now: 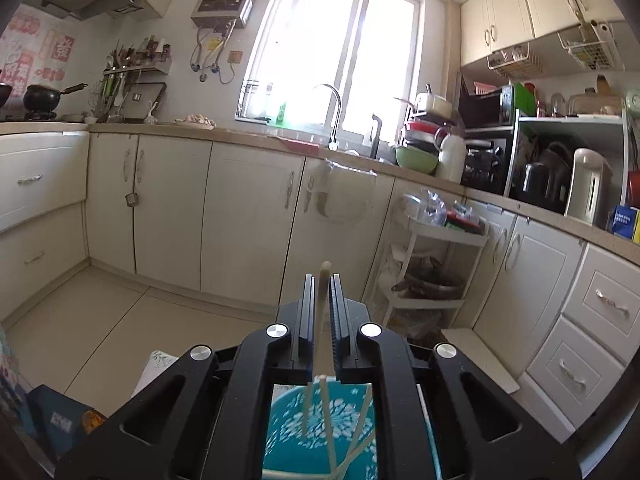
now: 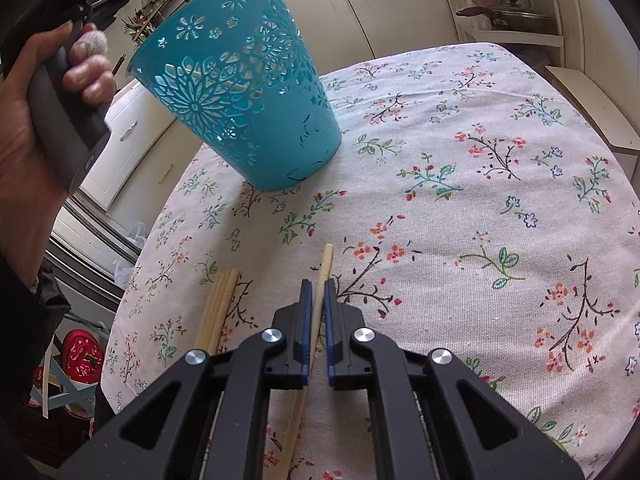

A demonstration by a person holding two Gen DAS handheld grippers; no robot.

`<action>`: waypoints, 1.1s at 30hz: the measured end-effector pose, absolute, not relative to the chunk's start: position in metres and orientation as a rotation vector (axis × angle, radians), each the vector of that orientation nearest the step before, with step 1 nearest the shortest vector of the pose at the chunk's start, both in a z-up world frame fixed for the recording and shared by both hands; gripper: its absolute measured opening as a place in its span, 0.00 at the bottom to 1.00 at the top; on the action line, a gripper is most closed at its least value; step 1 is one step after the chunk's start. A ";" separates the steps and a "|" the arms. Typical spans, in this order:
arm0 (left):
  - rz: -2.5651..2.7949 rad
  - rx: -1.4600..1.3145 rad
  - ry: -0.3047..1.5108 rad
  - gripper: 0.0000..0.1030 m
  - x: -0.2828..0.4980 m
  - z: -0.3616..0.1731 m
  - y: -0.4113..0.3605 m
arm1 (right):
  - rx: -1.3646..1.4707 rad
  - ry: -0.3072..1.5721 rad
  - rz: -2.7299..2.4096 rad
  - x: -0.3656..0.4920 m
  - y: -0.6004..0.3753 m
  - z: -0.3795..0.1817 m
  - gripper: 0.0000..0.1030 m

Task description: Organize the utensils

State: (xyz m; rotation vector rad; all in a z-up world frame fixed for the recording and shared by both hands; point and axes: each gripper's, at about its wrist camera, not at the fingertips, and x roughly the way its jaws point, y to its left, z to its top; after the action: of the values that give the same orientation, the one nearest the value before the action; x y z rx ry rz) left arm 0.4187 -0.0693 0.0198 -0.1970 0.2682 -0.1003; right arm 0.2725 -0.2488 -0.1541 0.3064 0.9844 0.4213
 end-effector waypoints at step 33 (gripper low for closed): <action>0.061 -0.315 0.816 0.80 0.327 -0.153 0.028 | 0.449 0.574 0.577 0.252 -0.272 -0.008 0.02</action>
State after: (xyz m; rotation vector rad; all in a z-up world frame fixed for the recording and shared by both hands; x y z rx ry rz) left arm 0.3273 0.0277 -0.1531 -0.3155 0.8163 0.0606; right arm 0.2521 -0.2718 -0.0076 0.4486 0.5736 0.5771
